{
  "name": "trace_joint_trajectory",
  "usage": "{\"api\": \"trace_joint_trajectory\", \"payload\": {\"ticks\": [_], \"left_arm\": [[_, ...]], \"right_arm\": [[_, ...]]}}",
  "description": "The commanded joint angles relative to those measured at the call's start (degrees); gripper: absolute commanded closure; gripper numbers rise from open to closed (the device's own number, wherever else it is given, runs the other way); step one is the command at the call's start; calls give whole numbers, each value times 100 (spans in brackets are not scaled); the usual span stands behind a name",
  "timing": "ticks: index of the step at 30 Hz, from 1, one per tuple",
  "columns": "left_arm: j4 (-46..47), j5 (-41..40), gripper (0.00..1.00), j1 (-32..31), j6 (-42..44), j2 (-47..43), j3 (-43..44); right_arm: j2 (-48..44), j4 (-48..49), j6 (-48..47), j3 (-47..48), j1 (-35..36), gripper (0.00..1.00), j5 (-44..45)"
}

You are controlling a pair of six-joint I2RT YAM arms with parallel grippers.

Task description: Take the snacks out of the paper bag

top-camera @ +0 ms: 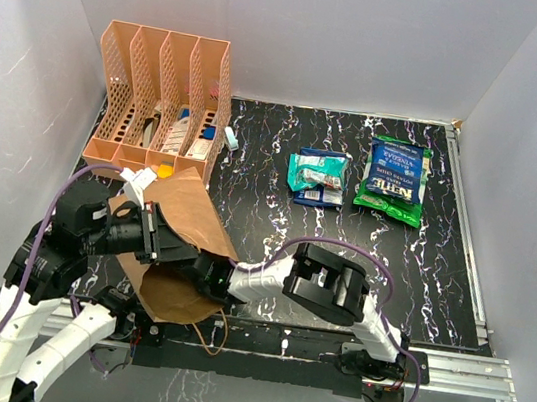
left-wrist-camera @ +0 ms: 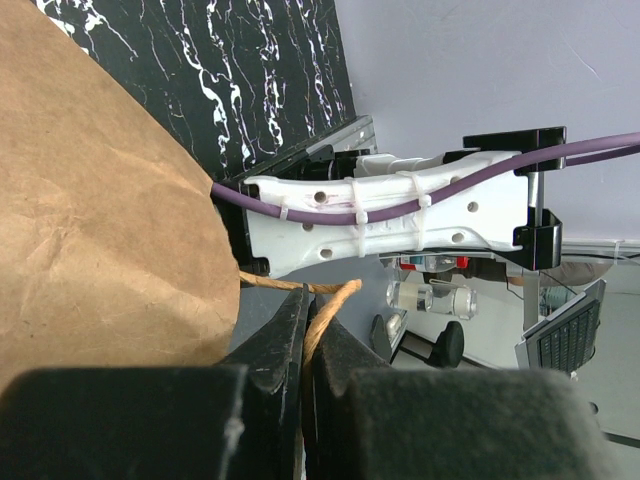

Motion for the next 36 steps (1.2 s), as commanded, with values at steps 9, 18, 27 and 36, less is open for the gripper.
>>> {"api": "trace_joint_trajectory", "payload": {"ticks": [9, 18, 27, 36], "left_arm": [[-37, -626, 100, -13, -245, -105, 160], [267, -892, 100, -13, -385, -48, 26], [156, -1159, 100, -14, -374, -30, -101], [-459, -1683, 100, -13, -280, 185, 68]], "right_arm": [[-2009, 96, -53, -1362, 206, 93, -1484], [-4108, -873, 899, -2574, 834, 93, -1594], [-6326, -2894, 1609, -2711, 972, 93, -1024], [-8020, -3983, 504, -1945, 973, 93, -1630]]}}
